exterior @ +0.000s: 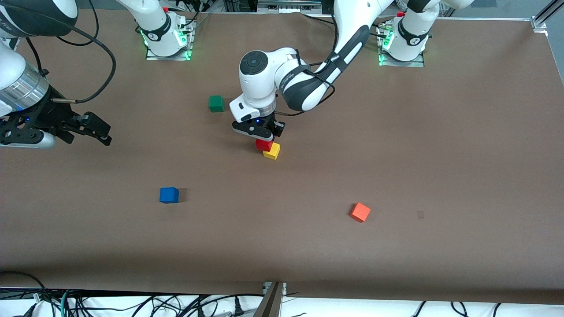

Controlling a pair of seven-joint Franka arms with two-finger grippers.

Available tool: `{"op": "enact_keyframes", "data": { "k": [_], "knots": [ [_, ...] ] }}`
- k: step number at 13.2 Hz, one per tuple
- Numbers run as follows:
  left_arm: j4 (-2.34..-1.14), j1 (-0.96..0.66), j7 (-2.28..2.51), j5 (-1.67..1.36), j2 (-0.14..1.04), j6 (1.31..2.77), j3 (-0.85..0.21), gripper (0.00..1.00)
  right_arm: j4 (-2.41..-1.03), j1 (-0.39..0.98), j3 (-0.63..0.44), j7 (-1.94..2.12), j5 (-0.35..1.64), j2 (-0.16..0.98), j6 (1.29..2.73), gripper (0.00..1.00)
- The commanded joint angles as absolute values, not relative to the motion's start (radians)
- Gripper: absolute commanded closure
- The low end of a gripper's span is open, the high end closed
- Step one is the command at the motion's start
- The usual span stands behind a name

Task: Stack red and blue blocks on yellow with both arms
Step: 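Lower the red cube onto the yellow cube with the left gripper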

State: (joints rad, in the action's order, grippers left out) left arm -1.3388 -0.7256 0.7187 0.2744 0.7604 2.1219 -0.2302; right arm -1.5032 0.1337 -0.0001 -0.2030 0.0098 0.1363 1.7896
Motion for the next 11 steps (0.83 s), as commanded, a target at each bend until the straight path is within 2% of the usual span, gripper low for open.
{"op": "enact_keyframes", "data": {
  "k": [1,11],
  "knots": [
    [-1.331,-0.724,0.690,0.296,0.775,2.115,-0.227,1.00,-1.489,0.130,0.002,-0.201,0.015,0.140,1.789,0.00],
    [-1.348,-0.715,0.629,0.262,0.791,2.098,-0.232,0.97,-1.489,0.133,0.002,-0.201,0.015,0.140,1.787,0.00]
  ]
}}
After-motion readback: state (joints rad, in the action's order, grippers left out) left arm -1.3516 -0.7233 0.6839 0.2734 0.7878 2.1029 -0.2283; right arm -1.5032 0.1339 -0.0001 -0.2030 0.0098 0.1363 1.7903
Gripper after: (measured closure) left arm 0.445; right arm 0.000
